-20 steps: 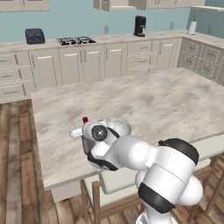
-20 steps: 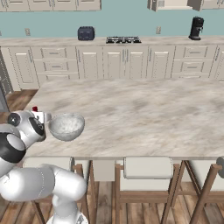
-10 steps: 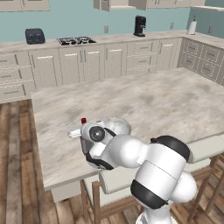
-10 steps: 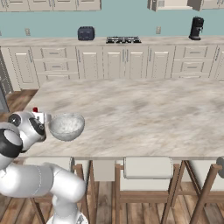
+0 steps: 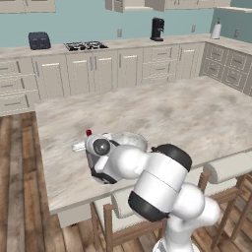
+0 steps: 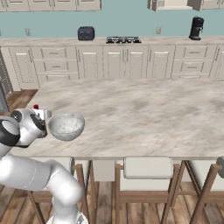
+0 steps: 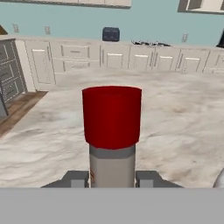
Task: There is a bowl on the dining counter. Grab a lemon wedge from the fridge and place it in the bowl. Then get the liquor bottle and glass cup from the cabinet and place them next to the bowl.
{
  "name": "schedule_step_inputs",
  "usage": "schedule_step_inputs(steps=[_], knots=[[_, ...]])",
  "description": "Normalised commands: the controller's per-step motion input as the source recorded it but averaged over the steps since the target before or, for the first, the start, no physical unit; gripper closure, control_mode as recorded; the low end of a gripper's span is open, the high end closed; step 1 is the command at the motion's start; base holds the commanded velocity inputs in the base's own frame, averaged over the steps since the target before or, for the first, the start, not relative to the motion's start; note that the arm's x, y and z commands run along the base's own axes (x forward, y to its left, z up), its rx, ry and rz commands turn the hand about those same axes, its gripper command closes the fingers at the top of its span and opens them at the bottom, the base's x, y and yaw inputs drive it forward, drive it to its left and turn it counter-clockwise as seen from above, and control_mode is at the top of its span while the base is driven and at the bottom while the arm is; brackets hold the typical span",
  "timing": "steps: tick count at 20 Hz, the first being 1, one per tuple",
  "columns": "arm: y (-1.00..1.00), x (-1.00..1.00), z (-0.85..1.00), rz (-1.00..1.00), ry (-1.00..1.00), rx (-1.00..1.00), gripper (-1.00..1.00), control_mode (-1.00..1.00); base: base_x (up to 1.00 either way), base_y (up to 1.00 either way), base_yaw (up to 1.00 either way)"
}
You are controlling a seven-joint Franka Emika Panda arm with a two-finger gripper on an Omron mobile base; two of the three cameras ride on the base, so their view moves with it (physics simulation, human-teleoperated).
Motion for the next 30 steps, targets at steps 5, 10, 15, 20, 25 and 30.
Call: schedule_step_inputs(steps=[5,10,15,20,25,30], knots=[[0.0,0.11,-0.4,0.0,-0.06,-0.02,1.0,-1.0,0.0,0.0,0.0],[0.0,0.08,-0.41,0.0,-0.04,0.0,1.0,-1.0,0.0,0.0,0.0],[0.0,-0.16,-0.36,0.0,-0.05,0.0,-1.0,-1.0,0.0,0.0,0.0],[-0.09,-0.34,-0.21,-0.02,-0.01,0.0,-1.0,-1.0,0.0,0.0,0.0],[-0.33,-0.39,-0.01,-0.04,-0.04,0.0,-1.0,-1.0,0.0,0.0,0.0],[-0.13,-0.38,0.05,-0.03,-0.05,0.0,-1.0,-1.0,0.0,0.0,0.0]])
